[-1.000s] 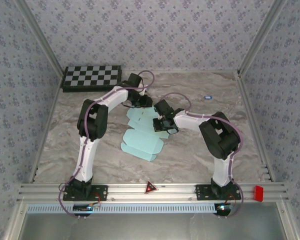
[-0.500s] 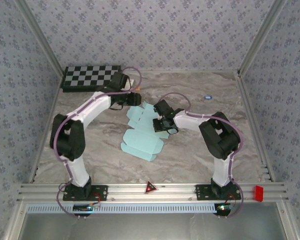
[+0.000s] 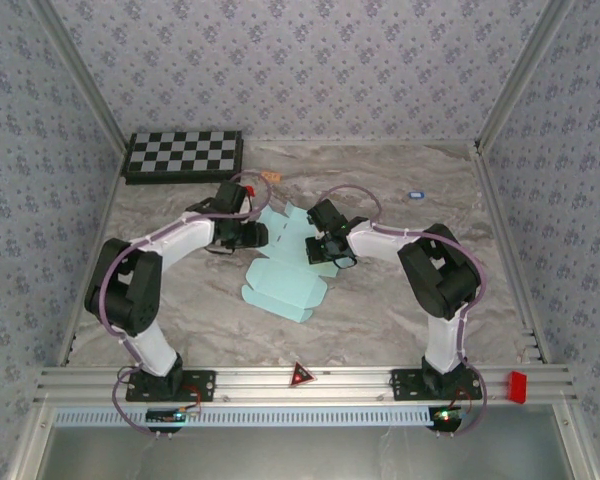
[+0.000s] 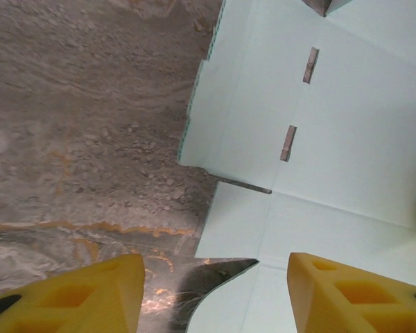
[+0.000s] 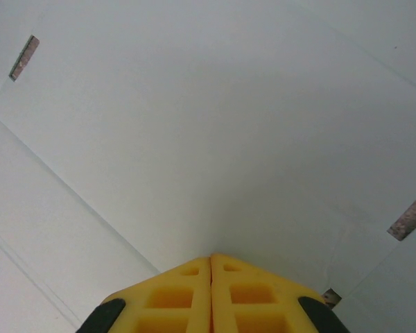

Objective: Fold the paper box

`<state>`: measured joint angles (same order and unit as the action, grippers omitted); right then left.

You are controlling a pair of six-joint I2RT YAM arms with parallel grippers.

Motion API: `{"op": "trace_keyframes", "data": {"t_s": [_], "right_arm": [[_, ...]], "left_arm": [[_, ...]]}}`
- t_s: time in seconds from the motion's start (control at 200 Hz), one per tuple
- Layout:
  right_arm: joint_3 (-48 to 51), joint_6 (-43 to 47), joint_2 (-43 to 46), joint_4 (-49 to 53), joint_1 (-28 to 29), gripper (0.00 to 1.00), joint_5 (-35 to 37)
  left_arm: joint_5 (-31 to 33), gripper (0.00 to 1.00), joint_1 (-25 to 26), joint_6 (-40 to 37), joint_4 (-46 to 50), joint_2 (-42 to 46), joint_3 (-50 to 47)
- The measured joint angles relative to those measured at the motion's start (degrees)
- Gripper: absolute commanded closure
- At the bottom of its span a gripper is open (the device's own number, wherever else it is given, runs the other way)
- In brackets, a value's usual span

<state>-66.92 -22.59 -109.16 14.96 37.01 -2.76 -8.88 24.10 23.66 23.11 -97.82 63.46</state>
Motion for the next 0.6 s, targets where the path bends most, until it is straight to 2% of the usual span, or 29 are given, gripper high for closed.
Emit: {"op": "trace_keyframes", "data": {"t_s": [0.105, 0.4, 0.6], "right_arm": [[0.00, 0.00, 0.00, 0.02, 0.00, 0.92, 0.02], [-0.04, 0.00, 0.00, 0.04, 0.02, 0.92, 0.02], [-0.11, 0.00, 0.00, 0.09, 0.04, 0.92, 0.11]], "left_arm": [[-1.75, 0.50, 0.00, 0.68, -2.08, -1.84, -0.11], [-4.98, 0.52, 0.00, 1.57, -4.11, -6.10, -0.11], [-5.77, 0.63, 0.00, 1.92, -4.61, -6.19, -0.09]]}}
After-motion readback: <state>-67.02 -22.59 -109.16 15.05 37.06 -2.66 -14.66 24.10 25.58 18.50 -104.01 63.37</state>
